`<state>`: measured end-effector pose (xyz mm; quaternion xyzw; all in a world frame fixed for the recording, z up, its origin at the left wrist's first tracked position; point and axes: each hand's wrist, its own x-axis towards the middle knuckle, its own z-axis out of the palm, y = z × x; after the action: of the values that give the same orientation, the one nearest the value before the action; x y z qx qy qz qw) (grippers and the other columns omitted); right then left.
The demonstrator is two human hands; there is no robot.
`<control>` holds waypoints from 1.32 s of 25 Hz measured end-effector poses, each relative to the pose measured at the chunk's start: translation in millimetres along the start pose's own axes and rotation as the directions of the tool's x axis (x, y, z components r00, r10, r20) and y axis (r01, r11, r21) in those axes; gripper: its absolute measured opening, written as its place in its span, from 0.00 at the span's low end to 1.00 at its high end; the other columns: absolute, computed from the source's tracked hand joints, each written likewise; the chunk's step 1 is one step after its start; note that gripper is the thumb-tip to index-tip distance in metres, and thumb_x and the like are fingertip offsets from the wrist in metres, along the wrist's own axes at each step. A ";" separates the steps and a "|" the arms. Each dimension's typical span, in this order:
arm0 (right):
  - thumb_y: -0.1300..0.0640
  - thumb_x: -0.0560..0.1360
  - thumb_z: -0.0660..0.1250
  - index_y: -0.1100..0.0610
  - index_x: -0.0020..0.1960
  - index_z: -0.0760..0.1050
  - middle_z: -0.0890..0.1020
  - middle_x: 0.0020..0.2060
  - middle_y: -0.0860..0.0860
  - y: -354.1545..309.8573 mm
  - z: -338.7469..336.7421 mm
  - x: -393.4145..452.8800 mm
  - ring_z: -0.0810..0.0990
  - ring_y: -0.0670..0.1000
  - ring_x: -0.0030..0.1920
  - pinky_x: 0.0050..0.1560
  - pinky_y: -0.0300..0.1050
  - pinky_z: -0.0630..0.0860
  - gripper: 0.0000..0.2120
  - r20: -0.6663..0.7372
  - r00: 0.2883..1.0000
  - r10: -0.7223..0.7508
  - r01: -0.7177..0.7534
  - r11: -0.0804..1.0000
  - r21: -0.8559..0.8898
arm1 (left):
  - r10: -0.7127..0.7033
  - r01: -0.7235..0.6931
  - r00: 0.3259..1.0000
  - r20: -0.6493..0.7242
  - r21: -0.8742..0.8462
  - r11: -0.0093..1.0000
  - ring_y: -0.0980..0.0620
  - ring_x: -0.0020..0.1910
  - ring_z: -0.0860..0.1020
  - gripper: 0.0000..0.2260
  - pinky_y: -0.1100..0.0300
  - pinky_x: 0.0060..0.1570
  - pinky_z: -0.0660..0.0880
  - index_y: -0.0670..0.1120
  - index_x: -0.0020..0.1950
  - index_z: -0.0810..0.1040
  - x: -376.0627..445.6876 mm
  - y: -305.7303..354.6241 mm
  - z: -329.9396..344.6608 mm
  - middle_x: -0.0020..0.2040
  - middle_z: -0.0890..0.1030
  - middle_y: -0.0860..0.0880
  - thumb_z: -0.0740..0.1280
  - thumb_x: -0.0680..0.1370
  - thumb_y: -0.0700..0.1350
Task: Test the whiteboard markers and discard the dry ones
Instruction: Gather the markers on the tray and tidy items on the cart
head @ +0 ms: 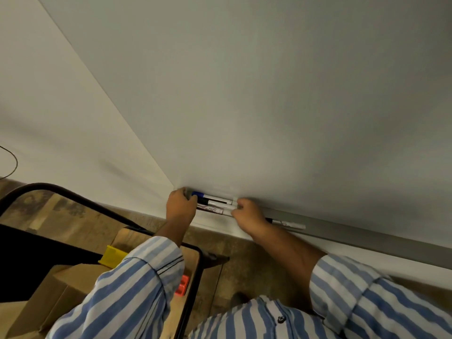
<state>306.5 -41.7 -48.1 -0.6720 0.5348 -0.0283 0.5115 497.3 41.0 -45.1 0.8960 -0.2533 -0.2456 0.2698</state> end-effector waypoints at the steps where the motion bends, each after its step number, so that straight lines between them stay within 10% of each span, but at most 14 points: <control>1: 0.61 0.80 0.68 0.51 0.48 0.72 0.73 0.39 0.46 -1.2 3.2 -0.1 0.73 0.51 0.43 0.35 0.41 0.66 0.08 -0.005 1.000 0.008 -0.008 1.000 0.002 | 0.004 -0.004 1.000 0.010 0.026 1.000 0.41 0.53 0.82 0.11 0.50 0.56 0.79 0.42 0.61 0.82 1.9 -0.4 0.2 0.58 0.83 0.42 0.69 0.82 0.46; 9: 0.63 0.76 0.71 0.57 0.51 0.80 0.77 0.38 0.51 8.3 18.2 5.2 0.76 0.52 0.41 0.36 0.43 0.69 0.05 -0.043 0.996 0.084 -0.077 0.988 0.137 | -0.012 0.011 0.997 0.077 0.008 1.000 0.43 0.50 0.82 0.09 0.50 0.58 0.81 0.42 0.57 0.83 -2.9 16.9 13.5 0.51 0.84 0.43 0.66 0.83 0.43; 16: 0.64 0.75 0.73 0.57 0.72 0.79 0.84 0.62 0.55 23.9 9.4 -7.7 0.83 0.57 0.63 0.66 0.49 0.79 0.25 -0.144 0.973 0.182 -0.128 0.938 0.322 | -0.011 0.015 0.995 0.096 -0.040 0.999 0.46 0.47 0.82 0.07 0.53 0.53 0.80 0.43 0.57 0.82 -27.9 33.1 27.1 0.47 0.83 0.47 0.66 0.82 0.40; 24: 0.66 0.79 0.71 0.57 0.76 0.75 0.82 0.68 0.55 38.7 -17.4 -25.7 0.81 0.57 0.69 0.74 0.53 0.76 0.26 -0.187 0.966 0.178 -0.113 0.943 0.314 | -0.028 0.039 0.995 0.101 -0.110 0.993 0.55 0.41 0.77 0.09 0.56 0.52 0.77 0.41 0.61 0.81 -53.3 49.5 48.6 0.48 0.81 0.47 0.66 0.82 0.38; 33: 0.63 0.80 0.72 0.58 0.77 0.73 0.80 0.71 0.55 43.8 -26.2 -37.4 0.79 0.57 0.72 0.75 0.51 0.74 0.27 -0.214 0.970 0.113 -0.057 0.966 0.252 | -0.024 0.045 0.995 0.092 -0.233 0.972 0.47 0.56 0.80 0.15 0.55 0.59 0.78 0.40 0.69 0.78 -67.4 54.6 49.2 0.59 0.82 0.45 0.67 0.82 0.38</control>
<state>245.0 -26.8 -48.1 -0.5726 0.6107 -0.1480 0.5265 400.8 23.2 -27.5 0.8503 -0.2188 -0.3179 0.3579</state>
